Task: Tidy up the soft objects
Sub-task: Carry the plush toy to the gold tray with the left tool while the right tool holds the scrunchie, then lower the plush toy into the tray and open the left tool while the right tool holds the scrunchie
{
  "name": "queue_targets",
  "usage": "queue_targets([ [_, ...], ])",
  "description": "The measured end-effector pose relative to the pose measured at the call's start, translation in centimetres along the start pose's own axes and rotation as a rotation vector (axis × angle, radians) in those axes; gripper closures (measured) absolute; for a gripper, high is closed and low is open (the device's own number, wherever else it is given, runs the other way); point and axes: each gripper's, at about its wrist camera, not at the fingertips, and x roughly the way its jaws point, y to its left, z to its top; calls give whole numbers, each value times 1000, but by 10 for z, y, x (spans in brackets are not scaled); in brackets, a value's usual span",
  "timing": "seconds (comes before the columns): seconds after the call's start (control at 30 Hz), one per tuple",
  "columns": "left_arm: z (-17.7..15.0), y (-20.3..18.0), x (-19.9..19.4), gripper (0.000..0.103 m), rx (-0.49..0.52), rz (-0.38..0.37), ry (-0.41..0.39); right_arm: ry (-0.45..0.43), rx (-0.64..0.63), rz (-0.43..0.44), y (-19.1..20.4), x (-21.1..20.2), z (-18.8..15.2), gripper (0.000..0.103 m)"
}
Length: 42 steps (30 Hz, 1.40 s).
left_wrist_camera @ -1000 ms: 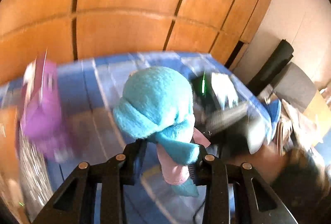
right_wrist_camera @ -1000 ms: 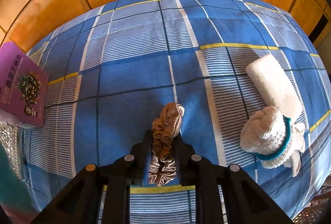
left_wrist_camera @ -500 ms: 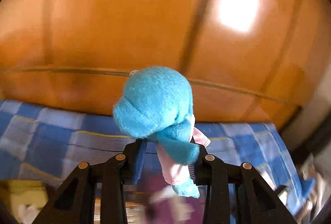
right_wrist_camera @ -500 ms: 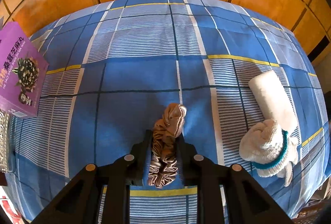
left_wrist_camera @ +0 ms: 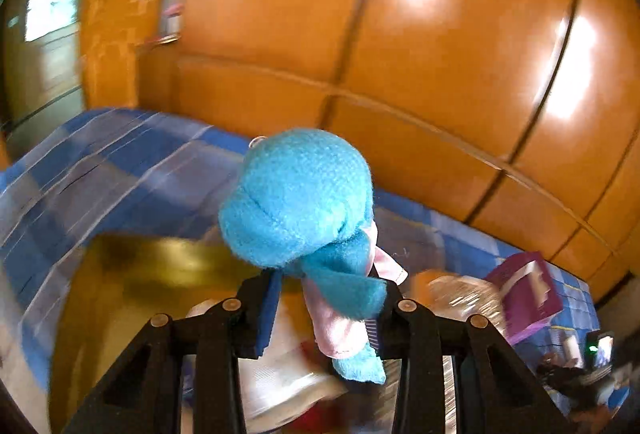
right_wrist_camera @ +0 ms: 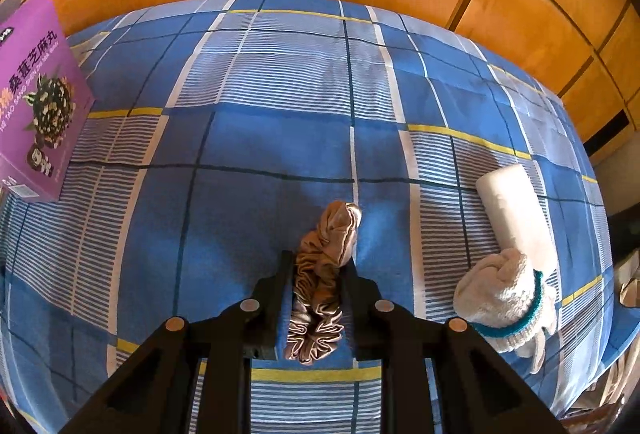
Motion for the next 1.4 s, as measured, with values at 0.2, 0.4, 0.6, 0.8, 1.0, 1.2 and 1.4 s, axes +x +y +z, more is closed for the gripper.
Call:
queue_targets([
  [0.2, -47, 68, -21, 64, -100, 118, 38, -14, -35, -32, 4, -4, -5, 82],
  [0.4, -85, 106, -40, 62, -136, 220, 46, -28, -71, -65, 7, -3, -7, 82],
  [0.6, -106, 115, -32, 60, -131, 256, 119, -37, -90, -93, 10, -4, -9, 82],
  [0.8, -116, 96, -23, 55, -45, 242, 136, -45, -95, -128, 12, -4, -13, 83],
  [1.0, -125, 72, -19, 49, 35, 230, 139, -52, -98, -154, 16, -5, -13, 83],
  [1.2, -129, 62, -21, 46, 85, 243, 117, -53, -95, -157, 17, -5, -14, 83],
  [1.4, -127, 60, -27, 40, 87, 247, 105, -56, -94, -158, 16, -4, -13, 83],
])
